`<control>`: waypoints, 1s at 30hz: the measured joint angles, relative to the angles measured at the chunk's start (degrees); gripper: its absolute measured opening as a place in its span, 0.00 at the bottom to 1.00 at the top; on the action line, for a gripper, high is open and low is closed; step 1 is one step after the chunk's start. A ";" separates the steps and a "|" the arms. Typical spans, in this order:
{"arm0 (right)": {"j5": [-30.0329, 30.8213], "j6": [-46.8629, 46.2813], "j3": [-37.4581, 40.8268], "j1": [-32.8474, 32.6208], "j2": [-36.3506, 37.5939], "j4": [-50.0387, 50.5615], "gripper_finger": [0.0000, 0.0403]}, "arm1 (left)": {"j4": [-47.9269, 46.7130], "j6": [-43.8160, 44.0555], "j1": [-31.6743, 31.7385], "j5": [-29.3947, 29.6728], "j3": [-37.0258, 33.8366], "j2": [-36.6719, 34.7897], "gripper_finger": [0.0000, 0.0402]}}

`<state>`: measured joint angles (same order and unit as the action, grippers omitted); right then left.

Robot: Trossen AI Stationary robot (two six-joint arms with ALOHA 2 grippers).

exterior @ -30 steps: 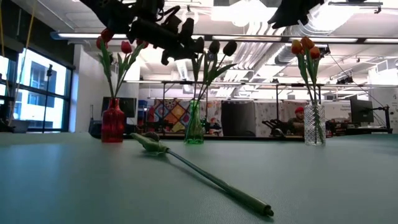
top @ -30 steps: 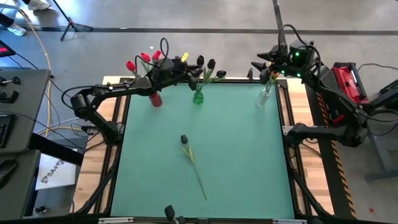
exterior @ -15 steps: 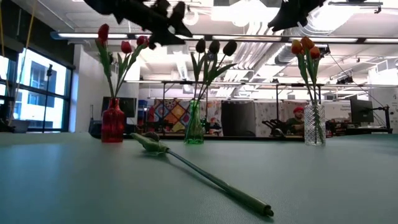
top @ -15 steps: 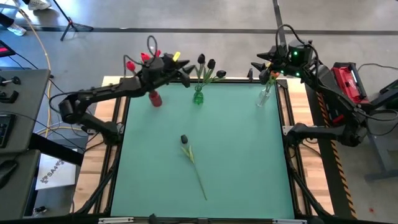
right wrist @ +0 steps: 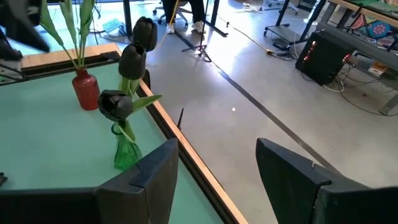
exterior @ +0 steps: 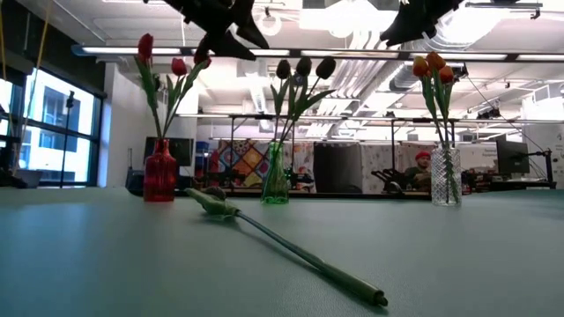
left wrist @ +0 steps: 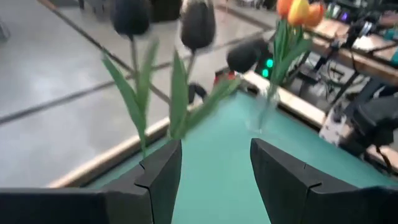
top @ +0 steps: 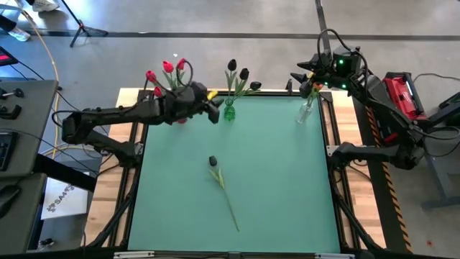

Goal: Sort flowers into vase by color
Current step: Put the black tulip into the green vase

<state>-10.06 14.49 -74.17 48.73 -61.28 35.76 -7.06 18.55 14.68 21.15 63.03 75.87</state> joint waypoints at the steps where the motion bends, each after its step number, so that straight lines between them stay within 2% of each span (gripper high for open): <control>1: -0.01 0.00 0.00 0.00 0.00 0.01 0.51 | -1.09 0.79 -0.81 0.51 0.00 0.00 0.45; 6: 0.01 -0.01 0.00 0.00 0.02 0.03 0.51 | -8.87 9.74 -4.33 2.08 -0.01 0.00 0.45; 11: 0.02 -0.01 0.00 0.00 0.02 0.03 0.51 | -15.21 23.13 -7.81 2.19 -0.07 2.01 0.45; 18: 0.04 0.17 0.00 0.00 -0.05 -0.07 0.51 | -18.30 36.37 -10.32 1.73 -0.07 8.06 0.45; 26: 0.04 -0.03 0.00 0.00 -1.03 -0.08 0.51 | -20.77 47.66 -10.36 -6.46 -0.07 14.80 0.45; 30: 0.03 -0.46 0.00 0.00 -1.03 -0.07 0.51 | -23.50 50.47 -10.36 -9.11 -0.07 17.70 0.45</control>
<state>-10.03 14.03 -74.17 48.73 -62.30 35.69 -30.56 69.02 4.32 12.03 62.96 93.57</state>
